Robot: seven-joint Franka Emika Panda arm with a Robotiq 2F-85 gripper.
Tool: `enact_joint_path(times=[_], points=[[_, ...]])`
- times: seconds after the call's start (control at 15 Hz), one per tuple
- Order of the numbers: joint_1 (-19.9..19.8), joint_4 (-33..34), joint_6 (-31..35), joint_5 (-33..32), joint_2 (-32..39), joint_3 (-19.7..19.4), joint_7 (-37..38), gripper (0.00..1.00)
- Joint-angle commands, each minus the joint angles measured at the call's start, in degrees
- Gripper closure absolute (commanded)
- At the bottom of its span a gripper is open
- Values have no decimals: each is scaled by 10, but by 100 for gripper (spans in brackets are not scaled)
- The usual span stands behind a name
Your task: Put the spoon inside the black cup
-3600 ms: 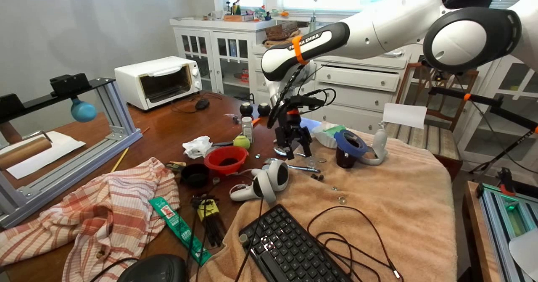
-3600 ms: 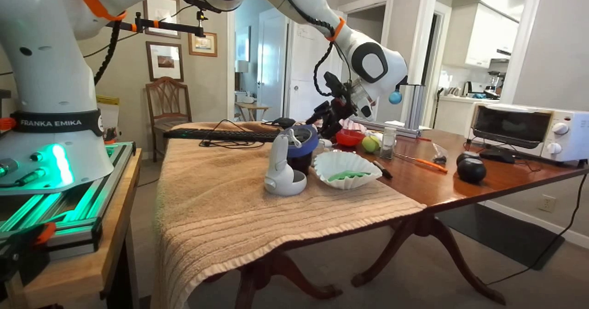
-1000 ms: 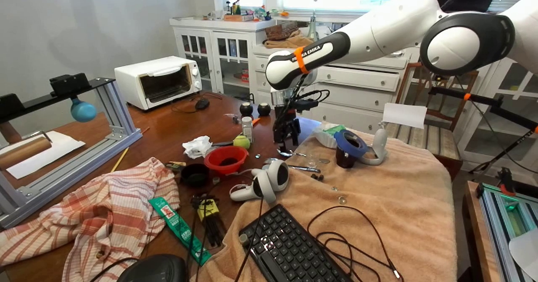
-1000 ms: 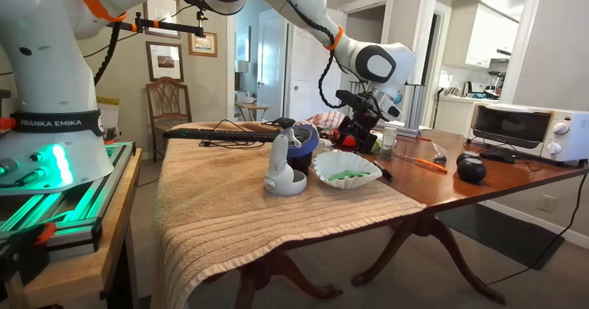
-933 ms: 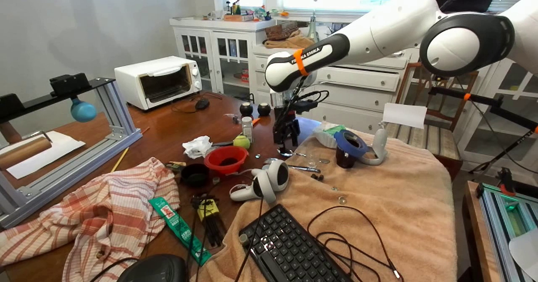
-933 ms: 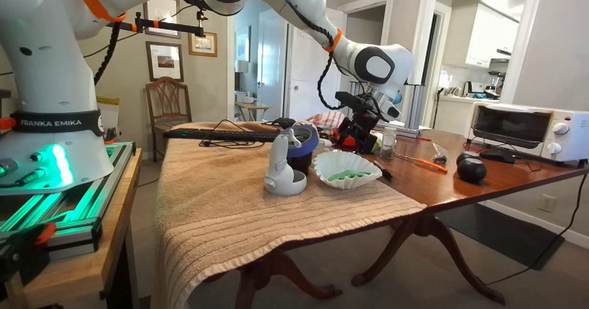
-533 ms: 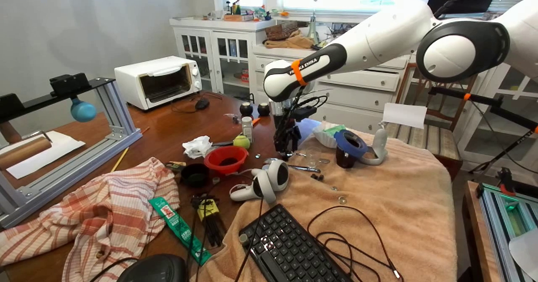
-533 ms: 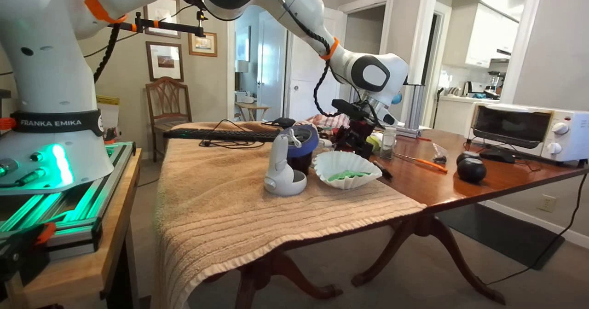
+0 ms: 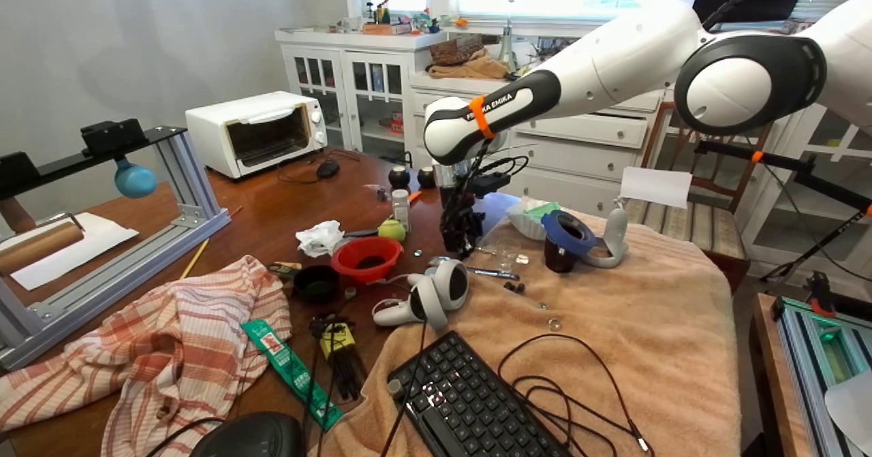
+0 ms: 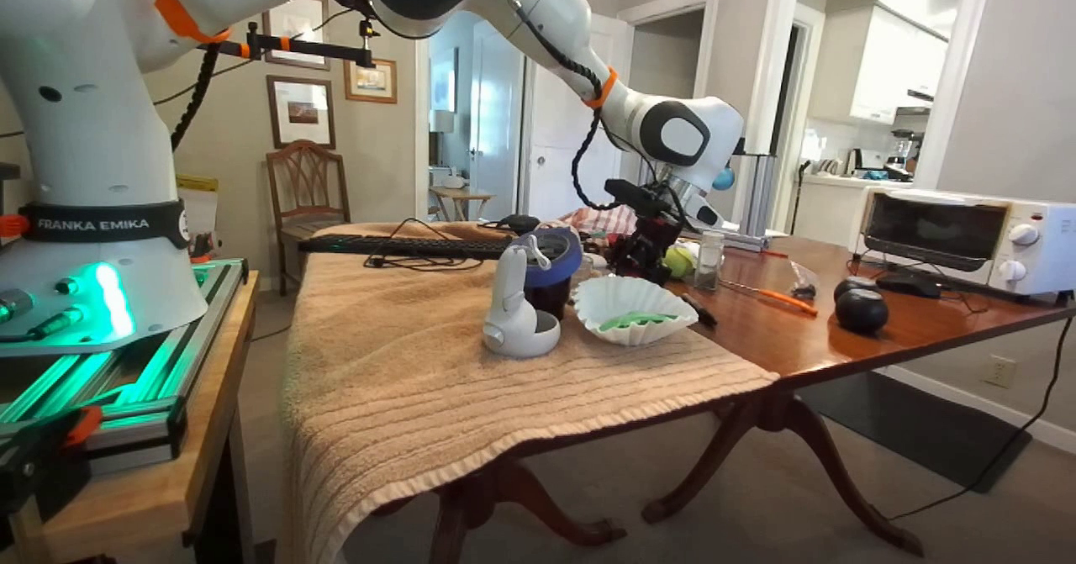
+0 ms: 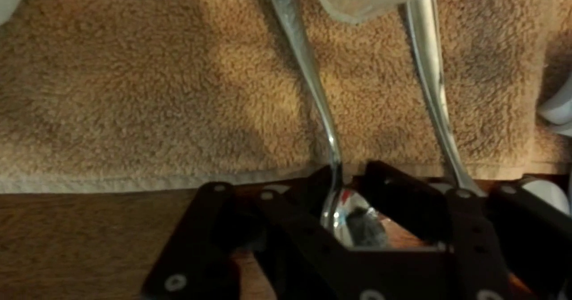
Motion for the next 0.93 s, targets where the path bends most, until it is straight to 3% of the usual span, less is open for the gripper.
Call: enact_joint_path(times=[0.0,0.87], points=[[-1,6,4,3,8,2,11,100],[-17,1,-6,25,-33,1,49,100]])
